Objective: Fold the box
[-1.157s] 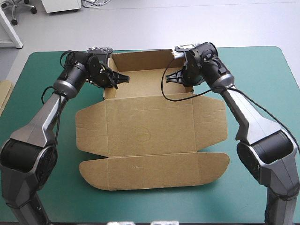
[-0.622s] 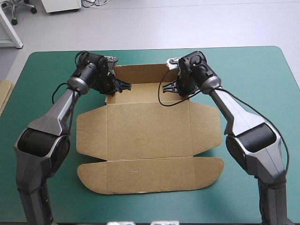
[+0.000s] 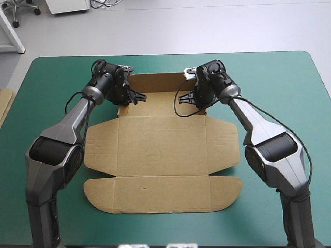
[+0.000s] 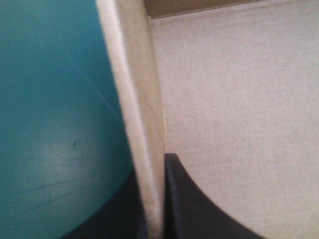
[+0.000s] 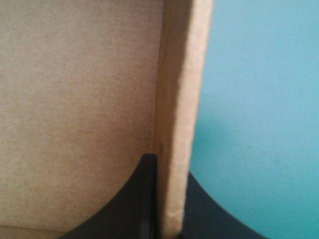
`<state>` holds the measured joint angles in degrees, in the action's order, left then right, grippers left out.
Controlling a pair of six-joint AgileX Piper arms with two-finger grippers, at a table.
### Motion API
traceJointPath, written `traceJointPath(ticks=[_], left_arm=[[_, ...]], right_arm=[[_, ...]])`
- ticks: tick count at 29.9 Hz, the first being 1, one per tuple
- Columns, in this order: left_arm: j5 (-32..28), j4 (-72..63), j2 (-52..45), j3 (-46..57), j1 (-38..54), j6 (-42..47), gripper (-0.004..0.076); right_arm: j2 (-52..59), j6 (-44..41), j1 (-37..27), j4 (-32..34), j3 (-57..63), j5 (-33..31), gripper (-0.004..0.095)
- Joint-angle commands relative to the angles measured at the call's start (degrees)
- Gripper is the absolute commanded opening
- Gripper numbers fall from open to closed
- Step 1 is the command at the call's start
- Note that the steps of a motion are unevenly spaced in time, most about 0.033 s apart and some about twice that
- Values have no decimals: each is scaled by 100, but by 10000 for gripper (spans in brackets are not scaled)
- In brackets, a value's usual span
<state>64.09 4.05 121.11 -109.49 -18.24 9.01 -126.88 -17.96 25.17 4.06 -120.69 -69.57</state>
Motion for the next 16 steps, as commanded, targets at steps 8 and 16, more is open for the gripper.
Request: traceJointPath(ticks=[8, 16], left_arm=[[-78, -57, -179, -236, -73, -196, 312], [733, 211, -179, -1302, -73, -318, 400]], right_arm=[[123, 263, -49, 213, -234, -107, 409], [278, 330, -49, 256, -1070, -180, 620]])
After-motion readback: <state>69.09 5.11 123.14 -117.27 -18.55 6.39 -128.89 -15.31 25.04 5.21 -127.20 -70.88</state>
